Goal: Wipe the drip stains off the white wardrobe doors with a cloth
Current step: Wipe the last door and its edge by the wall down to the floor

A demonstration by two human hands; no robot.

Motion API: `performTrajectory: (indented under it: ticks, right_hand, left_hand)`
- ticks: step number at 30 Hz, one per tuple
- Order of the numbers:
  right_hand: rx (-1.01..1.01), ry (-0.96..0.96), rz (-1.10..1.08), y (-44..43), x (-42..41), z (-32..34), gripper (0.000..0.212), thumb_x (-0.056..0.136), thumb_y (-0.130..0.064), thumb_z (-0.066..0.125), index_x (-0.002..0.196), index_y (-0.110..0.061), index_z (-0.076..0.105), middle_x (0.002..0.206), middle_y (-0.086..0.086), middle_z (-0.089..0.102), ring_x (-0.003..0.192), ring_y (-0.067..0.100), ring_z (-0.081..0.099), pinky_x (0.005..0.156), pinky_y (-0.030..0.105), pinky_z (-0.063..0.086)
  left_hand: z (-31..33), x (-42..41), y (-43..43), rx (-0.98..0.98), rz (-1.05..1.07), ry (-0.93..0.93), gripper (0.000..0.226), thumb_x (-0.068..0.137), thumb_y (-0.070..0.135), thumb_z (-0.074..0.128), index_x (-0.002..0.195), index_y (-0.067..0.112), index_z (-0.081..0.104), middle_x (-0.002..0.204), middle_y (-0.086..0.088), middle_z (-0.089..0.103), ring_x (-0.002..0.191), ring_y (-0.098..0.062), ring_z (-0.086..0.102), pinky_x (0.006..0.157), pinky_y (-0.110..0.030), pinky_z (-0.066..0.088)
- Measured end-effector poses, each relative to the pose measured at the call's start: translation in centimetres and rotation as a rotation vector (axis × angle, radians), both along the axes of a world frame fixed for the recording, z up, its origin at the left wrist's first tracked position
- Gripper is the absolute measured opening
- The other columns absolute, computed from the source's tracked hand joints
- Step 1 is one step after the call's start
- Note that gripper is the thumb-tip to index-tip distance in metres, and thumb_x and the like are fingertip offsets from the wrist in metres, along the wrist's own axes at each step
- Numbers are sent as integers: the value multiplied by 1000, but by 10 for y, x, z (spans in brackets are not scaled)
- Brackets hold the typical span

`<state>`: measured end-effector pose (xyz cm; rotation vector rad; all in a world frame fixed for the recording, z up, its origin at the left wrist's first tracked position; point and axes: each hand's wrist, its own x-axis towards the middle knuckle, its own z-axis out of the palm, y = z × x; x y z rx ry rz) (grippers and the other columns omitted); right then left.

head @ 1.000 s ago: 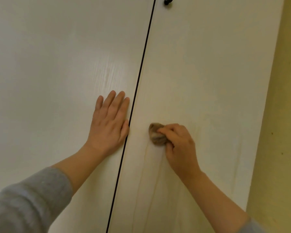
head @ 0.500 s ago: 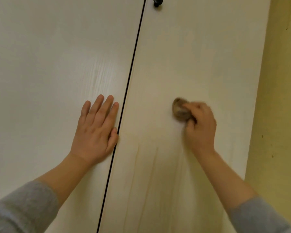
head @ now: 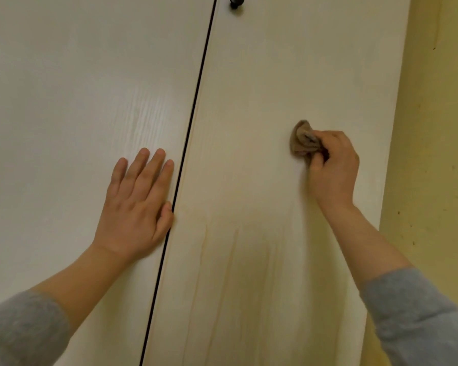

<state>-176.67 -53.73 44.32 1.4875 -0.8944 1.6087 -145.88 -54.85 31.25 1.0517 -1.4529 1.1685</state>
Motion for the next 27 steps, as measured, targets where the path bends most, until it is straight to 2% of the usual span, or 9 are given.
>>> performTrajectory:
  ticks: [3,6,8,10,14,18,22,25,27]
  right_hand:
    - [-19,3,6,-10,9,-50,44,70,5,46,106,-4,69,102,12,63,95,28,57,81,21,37]
    - [15,71,14,-5,8,-125,44,72,-2,43,106,-4,71,100,10,63,95,24,56,83,21,40]
    - [53,114,19,4,3,-155,44,73,4,45,106,-5,72,101,4,63,94,18,57,82,17,44]
    - [63,112,24,12,-4,-143,47,70,10,50,107,-6,73,100,2,64,93,15,57,81,13,43]
    - [-27,-62,-30,11,-16,-49,43,70,8,49,106,-3,70,102,11,65,95,29,60,83,18,38]
    - [-18,-91,-23,0,-17,-1,44,77,8,48,113,-8,69,108,8,63,102,24,59,88,16,37]
    - [4,-19,1,-3,-5,-69,40,72,3,49,106,-5,70,101,10,63,92,26,58,78,16,35]
    - [115,70,23,10,-3,-144,35,76,-9,53,106,-7,71,97,1,61,85,13,57,74,11,39]
    - [194,-11,62,20,-5,-157,25,76,-6,65,100,-10,71,91,-3,59,78,3,52,70,6,39]
  left_hand:
    - [1,1,0,-5,-5,-3,65,93,30,33,152,3,32,161,-17,26,151,-34,18,123,-53,9]
    - [0,2,-1,-7,-12,-7,65,93,30,32,152,3,32,161,-17,26,150,-35,18,123,-53,7]
    - [0,2,-1,-9,-15,-6,65,93,30,32,152,2,33,160,-18,27,150,-35,19,123,-53,7]
    - [0,1,-1,-13,-22,-3,65,93,30,33,151,1,34,160,-18,27,150,-35,19,123,-54,8]
    - [0,1,1,-31,-29,-9,65,93,29,33,150,0,35,159,-19,29,149,-36,21,122,-56,11]
    - [1,0,1,-28,-31,-5,65,93,30,33,150,0,35,159,-19,29,149,-37,22,122,-56,12]
    - [0,0,0,-42,-36,-4,64,92,29,35,149,-1,38,158,-20,31,148,-38,24,120,-58,15]
    - [1,0,0,-44,-39,-5,64,92,29,35,149,0,37,158,-20,31,148,-37,23,121,-57,13]
    - [0,0,0,-46,-43,-4,64,92,29,35,149,-1,37,158,-20,31,148,-38,23,121,-56,13]
